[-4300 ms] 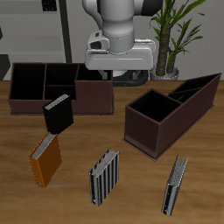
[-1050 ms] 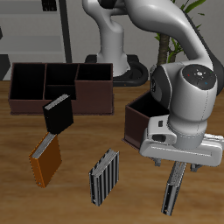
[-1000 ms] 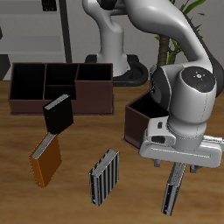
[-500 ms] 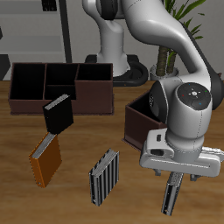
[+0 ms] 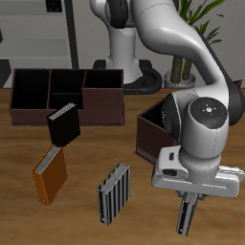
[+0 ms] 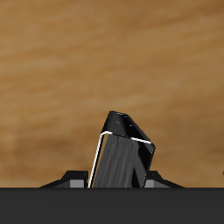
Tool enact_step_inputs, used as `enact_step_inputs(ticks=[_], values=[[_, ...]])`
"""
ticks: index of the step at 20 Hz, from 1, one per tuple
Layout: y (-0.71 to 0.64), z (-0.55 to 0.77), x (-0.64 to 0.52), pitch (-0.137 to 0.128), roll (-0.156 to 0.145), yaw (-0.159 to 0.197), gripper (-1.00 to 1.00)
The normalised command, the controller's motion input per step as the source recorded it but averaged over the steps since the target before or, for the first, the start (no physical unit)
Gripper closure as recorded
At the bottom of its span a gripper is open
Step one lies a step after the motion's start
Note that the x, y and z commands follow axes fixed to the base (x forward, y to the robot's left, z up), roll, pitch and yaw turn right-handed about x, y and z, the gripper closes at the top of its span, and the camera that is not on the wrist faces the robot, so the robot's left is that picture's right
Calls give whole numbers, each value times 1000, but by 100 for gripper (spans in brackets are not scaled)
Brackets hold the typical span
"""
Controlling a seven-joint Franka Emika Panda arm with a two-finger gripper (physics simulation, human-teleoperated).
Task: Place the left striped book into the back desk caddy's left compartment
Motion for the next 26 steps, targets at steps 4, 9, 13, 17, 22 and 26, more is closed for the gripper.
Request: enact_step_inputs(ticks=[4,9,13,17,22,26], values=[[-42,243,-117,-29,6,15,100],[-134,515,-318,-48,38,16,100],[-134,480,-295,-23,47,-3,100],[-265,769,-598,-68,60,43,100],[-306,722,-637,-61,58,32,100],[-338,471,-535,-69,8,41,100]])
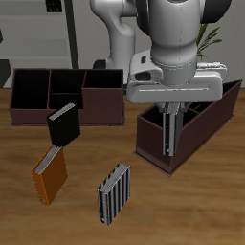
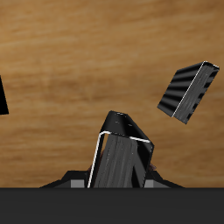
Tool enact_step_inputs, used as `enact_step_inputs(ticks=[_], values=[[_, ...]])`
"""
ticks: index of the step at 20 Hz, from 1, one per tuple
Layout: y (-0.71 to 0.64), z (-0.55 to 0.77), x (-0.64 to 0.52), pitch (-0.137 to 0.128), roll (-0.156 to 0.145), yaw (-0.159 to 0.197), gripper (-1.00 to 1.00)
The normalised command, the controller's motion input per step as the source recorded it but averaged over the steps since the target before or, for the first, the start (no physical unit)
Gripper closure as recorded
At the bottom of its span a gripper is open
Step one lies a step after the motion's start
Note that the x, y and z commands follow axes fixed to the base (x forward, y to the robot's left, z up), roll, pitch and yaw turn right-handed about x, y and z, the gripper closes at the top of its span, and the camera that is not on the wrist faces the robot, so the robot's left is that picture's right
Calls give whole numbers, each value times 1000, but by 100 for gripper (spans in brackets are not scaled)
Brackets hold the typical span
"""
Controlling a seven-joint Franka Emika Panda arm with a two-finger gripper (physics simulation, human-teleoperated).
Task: Place the left striped book into the back desk caddy's left compartment
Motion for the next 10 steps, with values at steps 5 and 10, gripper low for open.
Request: enact_step_inputs(ticks=[5,10], values=[[-404,273,-517,-59,-6,34,100],[-410,106,-442,-47,-15,50,100]])
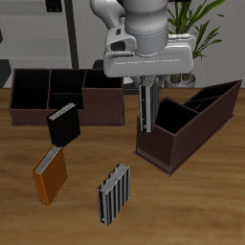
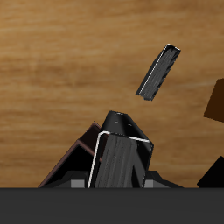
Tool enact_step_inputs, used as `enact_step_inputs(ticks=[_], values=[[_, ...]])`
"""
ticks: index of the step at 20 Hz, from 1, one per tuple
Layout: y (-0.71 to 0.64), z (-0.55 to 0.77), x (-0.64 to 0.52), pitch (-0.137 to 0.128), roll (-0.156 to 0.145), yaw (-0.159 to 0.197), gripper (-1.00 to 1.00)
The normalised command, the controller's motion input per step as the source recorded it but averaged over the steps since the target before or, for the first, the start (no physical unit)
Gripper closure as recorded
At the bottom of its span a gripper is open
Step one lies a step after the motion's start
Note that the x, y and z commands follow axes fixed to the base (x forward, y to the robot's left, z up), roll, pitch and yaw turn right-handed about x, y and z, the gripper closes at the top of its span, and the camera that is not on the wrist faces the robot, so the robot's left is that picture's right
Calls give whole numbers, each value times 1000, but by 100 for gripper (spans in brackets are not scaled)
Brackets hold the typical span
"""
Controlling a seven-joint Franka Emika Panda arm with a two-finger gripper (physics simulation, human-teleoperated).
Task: Place the left striped book into the back desk caddy's left compartment
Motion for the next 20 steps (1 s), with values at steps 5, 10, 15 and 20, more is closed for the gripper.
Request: enact_step_inputs(ticks=[5,10,15,20], values=[[-487,66,-485,-23,-7,37,100],[-437,85,-565,-42,35,64,100],[-441,-20,-430,-17,39,-18,100],[-378,-19,-354,-36,37,30,100]])
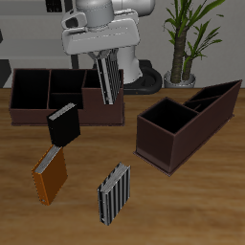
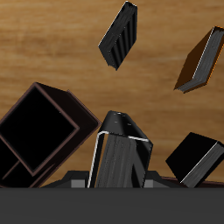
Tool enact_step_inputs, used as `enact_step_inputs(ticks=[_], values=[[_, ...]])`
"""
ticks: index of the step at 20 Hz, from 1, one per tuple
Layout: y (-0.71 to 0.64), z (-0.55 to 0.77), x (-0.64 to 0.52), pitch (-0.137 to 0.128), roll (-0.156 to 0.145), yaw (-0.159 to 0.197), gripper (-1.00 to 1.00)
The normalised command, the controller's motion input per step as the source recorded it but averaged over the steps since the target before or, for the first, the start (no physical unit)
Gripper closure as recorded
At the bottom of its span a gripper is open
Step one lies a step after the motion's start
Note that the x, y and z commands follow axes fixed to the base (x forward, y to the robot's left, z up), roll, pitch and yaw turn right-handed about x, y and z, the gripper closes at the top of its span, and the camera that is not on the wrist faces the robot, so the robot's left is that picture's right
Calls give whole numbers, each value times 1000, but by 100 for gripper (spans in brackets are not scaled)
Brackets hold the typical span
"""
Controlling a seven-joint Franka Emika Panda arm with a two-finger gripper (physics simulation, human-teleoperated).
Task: Place the left striped book into the back desk caddy's left compartment
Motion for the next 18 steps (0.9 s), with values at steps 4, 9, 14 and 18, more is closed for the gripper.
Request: enact_step_inputs(ticks=[4,9,14,18], values=[[-445,71,-316,-32,18,2,100],[-275,10,-247,0,-3,7,100],[-382,-35,-350,28,-8,33,100],[-322,38,-423,26,-31,-3,100]])
